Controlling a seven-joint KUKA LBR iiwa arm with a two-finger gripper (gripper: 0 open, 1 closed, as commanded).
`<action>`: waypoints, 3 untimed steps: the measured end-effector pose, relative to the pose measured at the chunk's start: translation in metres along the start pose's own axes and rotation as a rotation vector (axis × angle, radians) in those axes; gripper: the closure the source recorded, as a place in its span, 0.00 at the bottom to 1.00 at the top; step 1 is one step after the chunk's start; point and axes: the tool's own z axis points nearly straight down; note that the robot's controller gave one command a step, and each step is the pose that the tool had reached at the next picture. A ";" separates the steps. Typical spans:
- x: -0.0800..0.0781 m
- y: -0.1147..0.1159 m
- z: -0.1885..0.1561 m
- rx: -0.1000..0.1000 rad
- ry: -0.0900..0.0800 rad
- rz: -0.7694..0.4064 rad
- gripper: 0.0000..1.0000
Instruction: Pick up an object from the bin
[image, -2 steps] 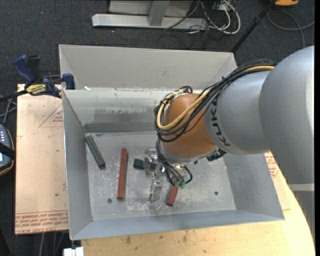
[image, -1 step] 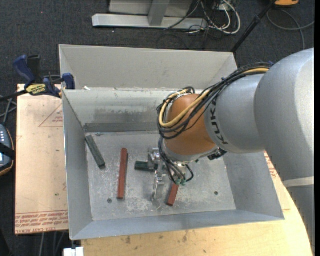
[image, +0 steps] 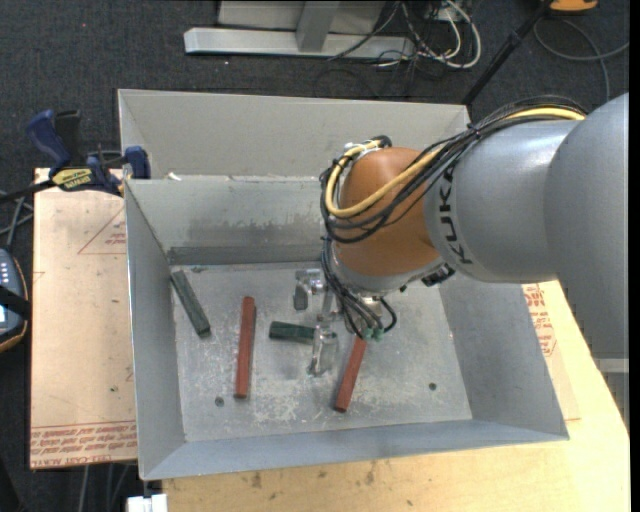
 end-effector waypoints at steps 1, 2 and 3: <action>-0.012 -0.011 0.046 0.000 0.001 0.134 0.00; -0.002 0.003 0.049 0.000 0.003 0.261 1.00; -0.002 0.003 0.049 0.000 0.003 0.262 1.00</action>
Offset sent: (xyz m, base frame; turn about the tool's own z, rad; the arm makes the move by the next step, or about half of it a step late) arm 0.0016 0.0023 -0.0486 0.2622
